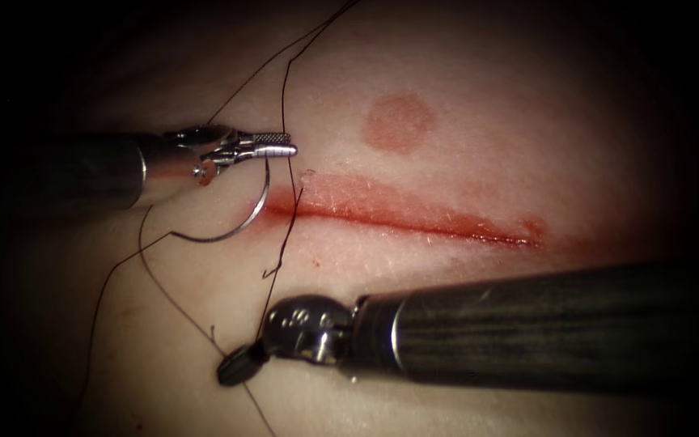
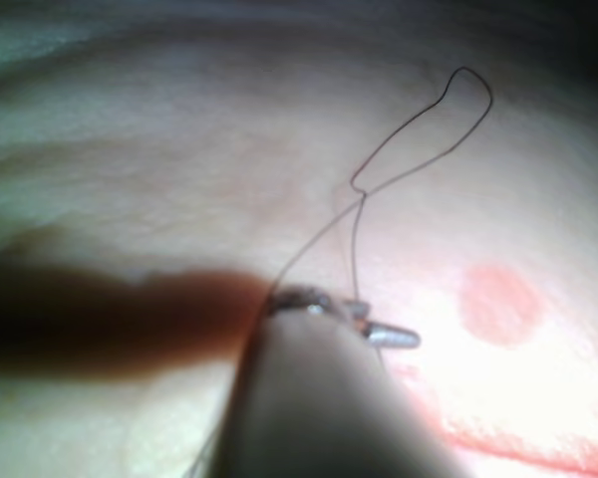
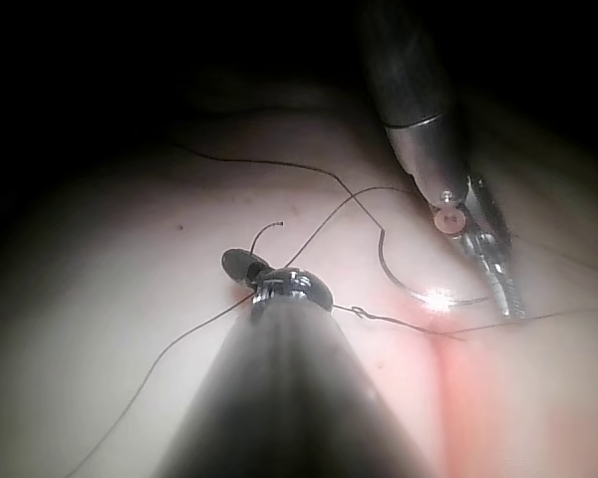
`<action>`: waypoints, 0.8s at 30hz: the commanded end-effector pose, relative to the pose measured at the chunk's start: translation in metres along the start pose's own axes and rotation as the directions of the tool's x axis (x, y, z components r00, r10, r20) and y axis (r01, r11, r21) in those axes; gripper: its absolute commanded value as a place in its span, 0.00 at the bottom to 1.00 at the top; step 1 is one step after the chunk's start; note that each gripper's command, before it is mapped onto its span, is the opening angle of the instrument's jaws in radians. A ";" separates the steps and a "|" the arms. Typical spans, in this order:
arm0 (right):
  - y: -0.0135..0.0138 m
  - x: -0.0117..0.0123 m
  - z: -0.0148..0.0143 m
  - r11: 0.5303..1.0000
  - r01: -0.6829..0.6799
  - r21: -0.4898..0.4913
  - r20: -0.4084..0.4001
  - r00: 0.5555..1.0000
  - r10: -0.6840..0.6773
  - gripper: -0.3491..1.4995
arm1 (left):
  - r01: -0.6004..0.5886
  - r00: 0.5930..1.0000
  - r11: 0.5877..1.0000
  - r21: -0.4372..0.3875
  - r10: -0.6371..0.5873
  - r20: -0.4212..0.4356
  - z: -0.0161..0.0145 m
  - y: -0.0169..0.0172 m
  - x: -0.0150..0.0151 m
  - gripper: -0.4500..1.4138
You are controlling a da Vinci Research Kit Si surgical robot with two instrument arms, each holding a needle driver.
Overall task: Wound Closure
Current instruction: Re-grasp the long end of the suture.
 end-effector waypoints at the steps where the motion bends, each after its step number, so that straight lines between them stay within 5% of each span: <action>1: 0.0001 -0.0003 0.0008 1.000 0.000 0.002 0.000 1.000 0.000 0.00 | -0.002 1.000 1.000 0.012 0.002 0.005 0.0005 -0.0008 -0.0003 0.65; 24: 0.0001 -0.0003 0.0008 1.000 0.000 0.001 0.000 1.000 0.000 0.00 | -0.035 0.999 0.998 0.049 0.034 0.011 -0.0015 -0.0009 -0.0005 0.64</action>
